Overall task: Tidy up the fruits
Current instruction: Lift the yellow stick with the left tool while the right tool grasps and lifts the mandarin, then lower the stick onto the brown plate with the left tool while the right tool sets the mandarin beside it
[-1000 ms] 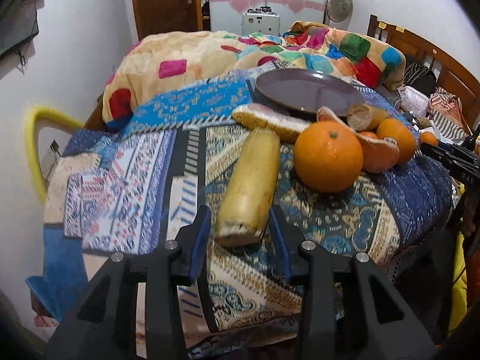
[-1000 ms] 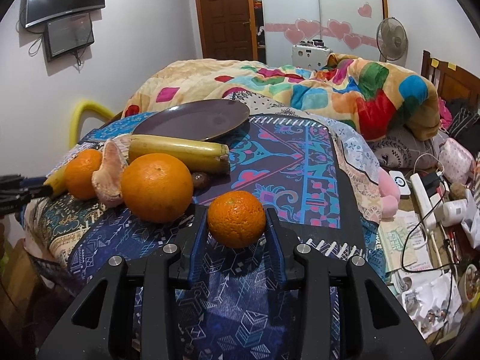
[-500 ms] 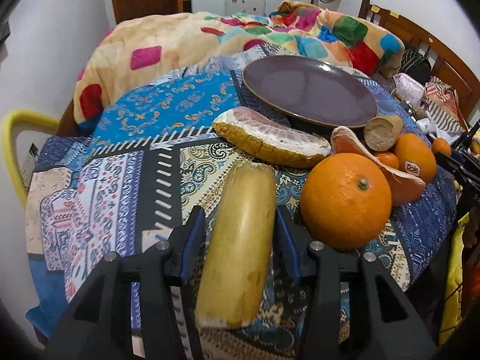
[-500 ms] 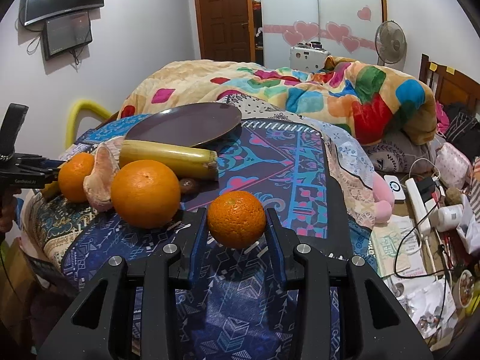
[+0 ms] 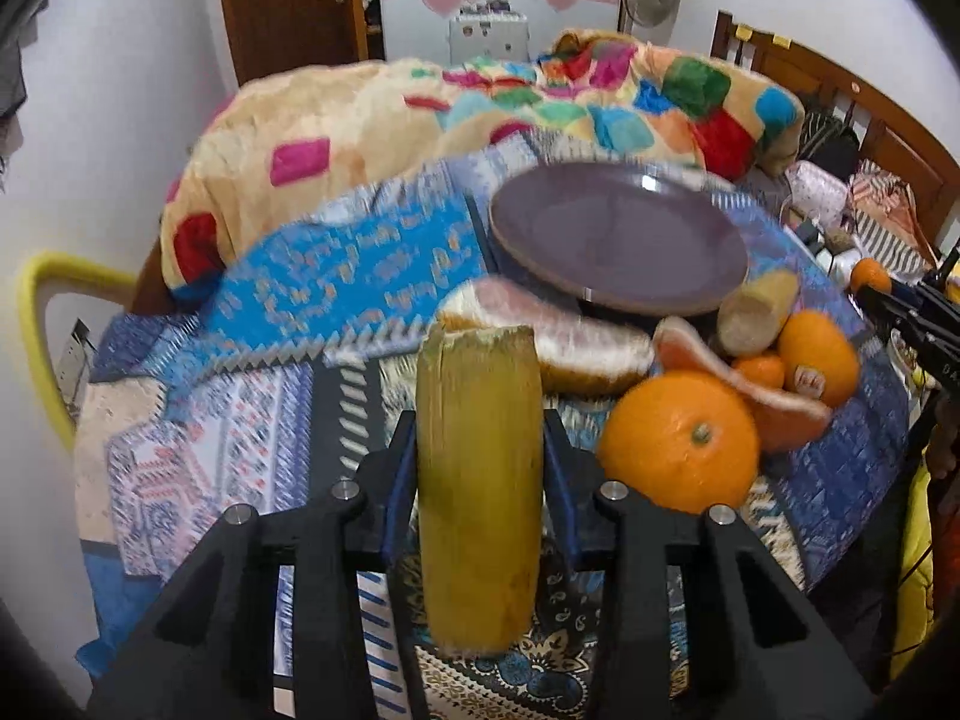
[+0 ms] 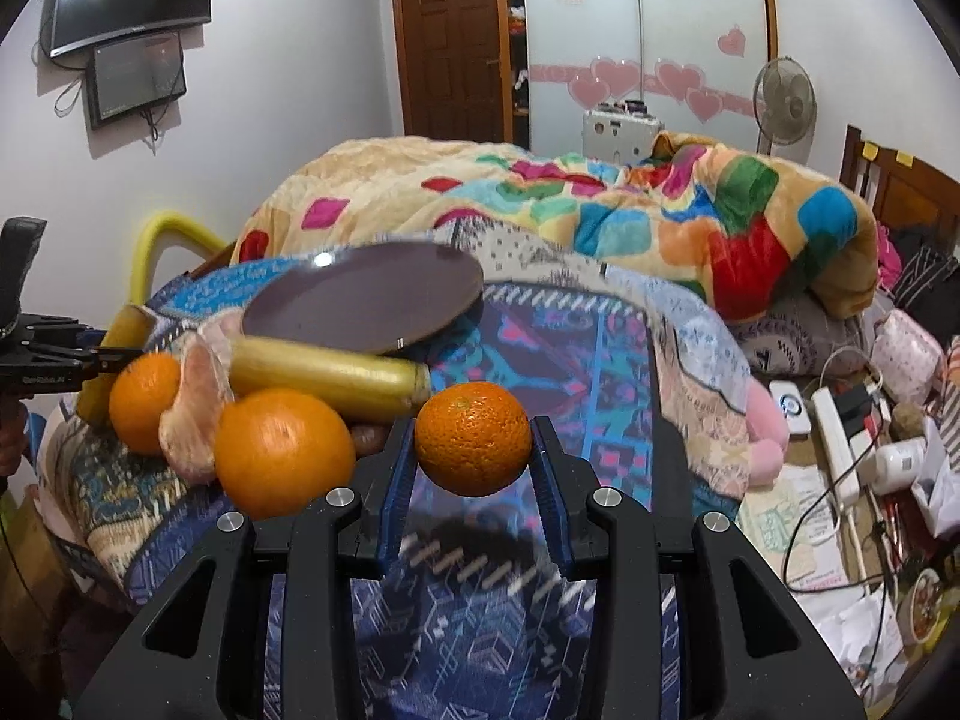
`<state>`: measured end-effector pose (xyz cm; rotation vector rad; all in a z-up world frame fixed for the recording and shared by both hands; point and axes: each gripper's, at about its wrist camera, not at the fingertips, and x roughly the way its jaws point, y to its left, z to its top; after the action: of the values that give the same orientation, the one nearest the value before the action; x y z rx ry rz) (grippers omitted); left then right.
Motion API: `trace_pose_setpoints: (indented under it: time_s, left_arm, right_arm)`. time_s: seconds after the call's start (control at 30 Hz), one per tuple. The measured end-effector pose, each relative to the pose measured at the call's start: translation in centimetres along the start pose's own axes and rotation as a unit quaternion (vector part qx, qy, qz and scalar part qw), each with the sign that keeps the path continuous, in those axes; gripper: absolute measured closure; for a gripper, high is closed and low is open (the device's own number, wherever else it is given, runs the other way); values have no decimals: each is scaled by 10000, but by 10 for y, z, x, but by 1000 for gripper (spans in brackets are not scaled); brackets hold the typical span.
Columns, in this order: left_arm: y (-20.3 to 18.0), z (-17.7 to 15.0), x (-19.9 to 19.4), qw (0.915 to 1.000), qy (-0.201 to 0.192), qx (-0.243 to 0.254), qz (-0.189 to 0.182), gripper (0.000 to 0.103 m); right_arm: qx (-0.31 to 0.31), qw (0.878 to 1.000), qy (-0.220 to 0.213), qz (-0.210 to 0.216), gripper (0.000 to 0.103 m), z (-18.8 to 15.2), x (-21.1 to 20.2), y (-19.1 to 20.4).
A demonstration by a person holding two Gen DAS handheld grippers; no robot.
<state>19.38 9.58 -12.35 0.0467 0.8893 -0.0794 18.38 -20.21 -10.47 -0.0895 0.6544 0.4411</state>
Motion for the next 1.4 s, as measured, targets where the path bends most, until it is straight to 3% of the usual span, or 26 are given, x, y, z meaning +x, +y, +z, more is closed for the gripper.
trace_pose_setpoints:
  time_s: [0.23, 0.53, 0.77, 0.97, 1.4]
  left_arm:
    - [-5, 33, -34, 9980, -616, 106, 89, 65]
    - [-32, 69, -37, 9942, -1021, 231, -234, 65]
    - [-50, 89, -14, 9939, -995, 303, -373, 65]
    - [-54, 102, 17, 9958, -734, 268, -470, 65]
    - [-55, 123, 71, 9978, -189, 272, -583, 65]
  right_arm:
    - [-80, 9994, -345, -12, 69, 24, -9, 5]
    - [-241, 9977, -632, -43, 69, 52, -6, 15]
    - [-342, 9969, -702, -93, 69, 68, 10, 19]
    - [-405, 9972, -629, -85, 68, 79, 31, 20]
    - [-712, 9973, 178, -24, 68, 89, 96, 24]
